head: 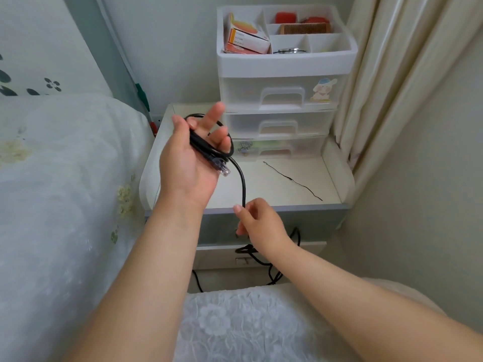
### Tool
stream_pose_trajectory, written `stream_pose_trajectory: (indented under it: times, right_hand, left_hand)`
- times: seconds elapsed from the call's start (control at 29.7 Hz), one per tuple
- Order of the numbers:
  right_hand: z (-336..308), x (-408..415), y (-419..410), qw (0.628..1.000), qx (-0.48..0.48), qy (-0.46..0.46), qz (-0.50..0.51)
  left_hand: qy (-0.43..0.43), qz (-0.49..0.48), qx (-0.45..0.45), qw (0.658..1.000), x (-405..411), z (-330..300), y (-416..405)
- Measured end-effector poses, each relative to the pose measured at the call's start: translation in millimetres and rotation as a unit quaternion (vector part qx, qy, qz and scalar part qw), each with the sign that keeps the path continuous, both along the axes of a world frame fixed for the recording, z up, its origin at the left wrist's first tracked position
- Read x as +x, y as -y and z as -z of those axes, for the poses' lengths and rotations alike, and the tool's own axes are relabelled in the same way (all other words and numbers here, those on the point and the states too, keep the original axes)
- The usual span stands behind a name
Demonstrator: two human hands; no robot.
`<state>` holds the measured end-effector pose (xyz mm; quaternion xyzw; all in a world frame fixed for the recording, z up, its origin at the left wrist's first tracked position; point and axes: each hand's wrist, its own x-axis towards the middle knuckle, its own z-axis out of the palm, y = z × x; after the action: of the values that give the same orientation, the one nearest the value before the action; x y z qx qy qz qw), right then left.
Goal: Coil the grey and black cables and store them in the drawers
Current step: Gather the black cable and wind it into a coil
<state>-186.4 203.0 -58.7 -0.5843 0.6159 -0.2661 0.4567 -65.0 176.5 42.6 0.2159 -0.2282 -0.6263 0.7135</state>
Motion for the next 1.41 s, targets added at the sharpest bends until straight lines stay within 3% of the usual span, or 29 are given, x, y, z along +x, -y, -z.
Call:
stream_pose_trajectory:
  times: [0.1,0.24,0.37,0.47,0.57,0.71,0.81,0.91,1.04,1.11,1.18,1.25,1.31,1.41]
  right_hand:
    - [-6,-2,1,0.997,-0.075,-0.025,0.013]
    - [-20,-7,7,0.989,-0.078,-0.096,-0.076]
    - [-37,-15,12,0.985,0.065,0.085,-0.135]
    - [-46,-25,16,0.956,0.152,0.183,-0.172]
    - [-50,-39,25,0.931,0.190,0.239,-0.198]
    - [-48,-56,34,0.913,0.221,0.249,-0.234]
    - [-46,-64,40,0.891,0.257,0.247,-0.283]
    - [-47,-70,43,0.880,0.275,0.216,-0.321]
    - [-49,-68,43,0.872,0.271,0.219,-0.344]
    - [-52,-68,42,0.888,0.241,0.187,-0.345]
    - [-54,-67,37,0.921,0.176,0.087,-0.336]
    - [-53,-62,27,0.934,0.084,-0.077,-0.340]
    - [-50,-56,16,0.923,0.029,-0.200,-0.328]
    - [-49,-63,13,0.922,-0.008,-0.250,-0.295]
  left_hand:
    - [0.027,-0.028,-0.021,0.999,6,-1,4]
    - [0.216,-0.042,-0.067,0.973,-4,6,4]
    - [0.410,-0.049,-0.097,0.906,-16,18,-1]
    - [0.572,-0.038,-0.123,0.810,-25,30,-7]
    - [0.677,-0.018,-0.144,0.721,-28,36,-13]
    - [0.803,-0.060,-0.201,0.559,-29,40,-14]
    - [0.844,-0.077,-0.206,0.489,-33,43,-17]
    - [0.866,-0.022,-0.155,0.475,-36,48,-16]
    - [0.869,0.025,-0.062,0.491,-33,51,-9]
    - [0.880,0.024,-0.039,0.472,-30,55,-6]
    - [0.891,0.024,-0.021,0.452,-28,56,-4]
    - [0.894,0.022,0.003,0.447,-26,53,-3]
    - [0.885,0.015,0.038,0.463,-23,52,-1]
    - [0.855,0.045,0.063,0.513,-18,51,0]
